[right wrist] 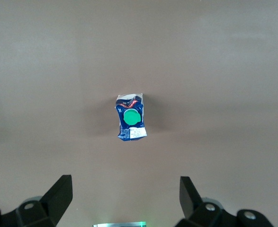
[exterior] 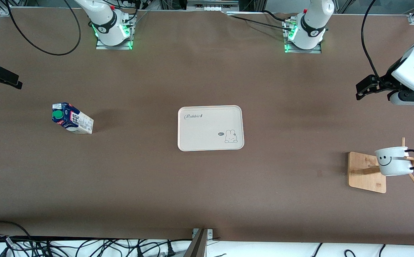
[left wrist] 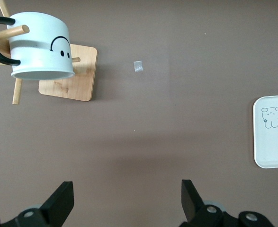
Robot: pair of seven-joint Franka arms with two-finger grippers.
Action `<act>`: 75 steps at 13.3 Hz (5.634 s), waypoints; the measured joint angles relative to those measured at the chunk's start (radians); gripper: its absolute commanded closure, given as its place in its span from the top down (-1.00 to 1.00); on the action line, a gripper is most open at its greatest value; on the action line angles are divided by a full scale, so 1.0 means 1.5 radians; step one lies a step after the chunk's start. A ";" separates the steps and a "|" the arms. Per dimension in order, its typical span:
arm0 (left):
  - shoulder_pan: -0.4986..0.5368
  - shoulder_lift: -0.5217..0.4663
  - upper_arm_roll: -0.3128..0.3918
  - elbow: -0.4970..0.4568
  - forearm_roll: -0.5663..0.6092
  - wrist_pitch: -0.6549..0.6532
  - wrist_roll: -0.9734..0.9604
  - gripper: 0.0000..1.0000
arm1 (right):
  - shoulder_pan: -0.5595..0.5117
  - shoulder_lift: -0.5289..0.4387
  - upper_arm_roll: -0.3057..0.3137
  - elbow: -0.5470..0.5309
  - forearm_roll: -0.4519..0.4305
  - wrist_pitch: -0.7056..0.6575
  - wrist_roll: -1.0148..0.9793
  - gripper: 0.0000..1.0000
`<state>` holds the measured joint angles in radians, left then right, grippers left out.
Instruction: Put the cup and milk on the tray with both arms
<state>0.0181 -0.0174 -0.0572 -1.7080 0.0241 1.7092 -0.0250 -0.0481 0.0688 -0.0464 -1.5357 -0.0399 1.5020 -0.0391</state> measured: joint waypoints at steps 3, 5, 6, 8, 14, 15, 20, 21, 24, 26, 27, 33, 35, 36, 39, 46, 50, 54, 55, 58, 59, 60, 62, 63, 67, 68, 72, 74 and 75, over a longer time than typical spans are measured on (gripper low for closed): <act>-0.004 0.000 -0.001 0.000 0.000 0.000 0.000 1.00 | 0.029 0.022 0.005 0.000 0.014 0.000 0.000 1.00; -0.004 0.005 -0.002 0.003 0.000 0.000 0.000 1.00 | 0.071 0.039 0.006 0.000 0.015 -0.001 0.001 1.00; -0.004 0.015 -0.002 0.013 0.000 0.000 0.000 1.00 | 0.087 0.049 0.007 0.000 0.015 -0.001 0.002 1.00; -0.004 0.059 -0.001 0.046 0.000 0.001 -0.001 1.00 | 0.094 0.070 0.006 0.000 0.014 -0.002 0.004 1.00; 0.010 0.185 0.006 0.146 0.000 0.047 -0.032 1.00 | 0.032 0.161 -0.009 0.000 0.001 0.019 -0.045 1.00; 0.014 0.182 0.006 0.135 0.000 0.065 -0.054 1.00 | 0.023 0.171 -0.010 0.000 0.001 0.023 -0.055 1.00; 0.026 0.103 0.005 -0.016 0.000 0.229 -0.118 1.00 | -0.002 0.211 -0.011 -0.008 0.001 0.022 -0.060 1.00; 0.026 0.080 0.003 -0.051 0.000 0.255 -0.136 1.00 | -0.006 0.218 -0.011 -0.017 0.001 0.027 -0.060 1.00; 0.025 0.024 0.001 -0.141 0.019 0.323 -0.188 1.00 | -0.011 0.227 -0.011 -0.037 0.001 0.045 -0.060 1.00; 0.025 0.002 -0.005 -0.176 0.090 0.345 -0.261 1.00 | -0.011 0.227 -0.010 -0.040 0.001 0.048 -0.060 1.00; 0.025 -0.003 -0.017 -0.182 0.130 0.347 -0.303 1.00 | -0.011 0.227 -0.010 -0.040 0.001 0.048 -0.060 1.00; 0.050 -0.011 -0.042 -0.206 0.179 0.352 -0.371 1.00 | -0.011 0.221 -0.010 -0.077 0.001 0.089 -0.060 1.00; 0.065 -0.011 -0.042 -0.220 0.179 0.372 -0.370 1.00 | -0.011 0.220 -0.010 -0.085 0.001 0.093 -0.060 1.00; 0.067 -0.011 -0.042 -0.224 0.179 0.382 -0.370 1.00 | -0.011 0.220 -0.010 -0.086 0.001 0.093 -0.060 1.00; 0.079 -0.011 -0.042 -0.236 0.179 0.401 -0.360 1.00 | -0.011 0.220 -0.010 -0.092 0.001 0.095 -0.061 1.00; 0.106 -0.011 -0.042 -0.255 0.173 0.419 -0.352 1.00 | -0.011 0.220 -0.010 -0.120 0.001 0.117 -0.072 1.00; 0.125 -0.011 -0.042 -0.269 0.102 0.484 -0.316 1.00 | -0.011 0.220 -0.009 -0.123 0.001 0.117 -0.077 1.00; 0.140 0.009 -0.042 -0.295 0.057 0.586 -0.288 1.00 | -0.011 0.220 -0.004 -0.134 0.001 0.117 -0.078 1.00; 0.147 0.019 -0.042 -0.295 0.053 0.607 -0.276 1.00 | -0.010 0.220 -0.003 -0.136 0.001 0.117 -0.078 0.88; 0.172 0.043 -0.041 -0.295 0.046 0.636 -0.249 1.00 | -0.010 0.220 -0.001 -0.137 0.001 0.117 -0.079 0.12; 0.177 0.048 -0.041 -0.295 0.034 0.638 -0.246 1.00 | -0.010 0.220 -0.001 -0.137 0.001 0.117 -0.079 0.07; 0.179 0.053 -0.041 -0.295 0.016 0.640 -0.240 1.00 | -0.010 0.220 -0.001 -0.137 0.001 0.117 -0.079 0.04; 0.179 0.063 -0.042 -0.294 -0.012 0.651 -0.227 1.00 | -0.010 0.220 -0.001 -0.137 0.001 0.117 -0.079 -0.08; 0.179 0.072 -0.042 -0.294 -0.026 0.671 -0.216 1.00 | -0.010 0.219 -0.001 -0.137 0.001 0.117 -0.079 -0.08; 0.178 0.120 -0.043 -0.256 -0.071 0.714 -0.170 1.00 | -0.010 0.215 -0.001 -0.136 0.001 0.117 -0.079 -0.08; 0.177 0.134 -0.044 -0.239 -0.072 0.714 -0.169 0.84 | -0.010 0.209 0.000 -0.136 0.001 0.117 -0.081 -0.08; 0.176 0.160 -0.048 -0.201 -0.072 0.714 -0.169 -0.10 | -0.010 0.163 0.001 -0.135 0.004 0.084 -0.098 -0.08; 0.176 0.160 -0.048 -0.201 -0.073 0.714 -0.169 -0.15 | -0.010 0.129 0.013 -0.134 0.035 0.048 -0.103 -0.08; 0.176 0.160 -0.048 -0.201 -0.073 0.713 -0.169 -0.33 | -0.009 0.111 0.022 -0.134 0.058 0.032 -0.103 -0.08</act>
<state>0.2824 0.2230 -0.1291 -2.0095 -0.0853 2.7793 -0.2783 -0.0621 0.2347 -0.0133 -1.7371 0.0473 1.5507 -0.1934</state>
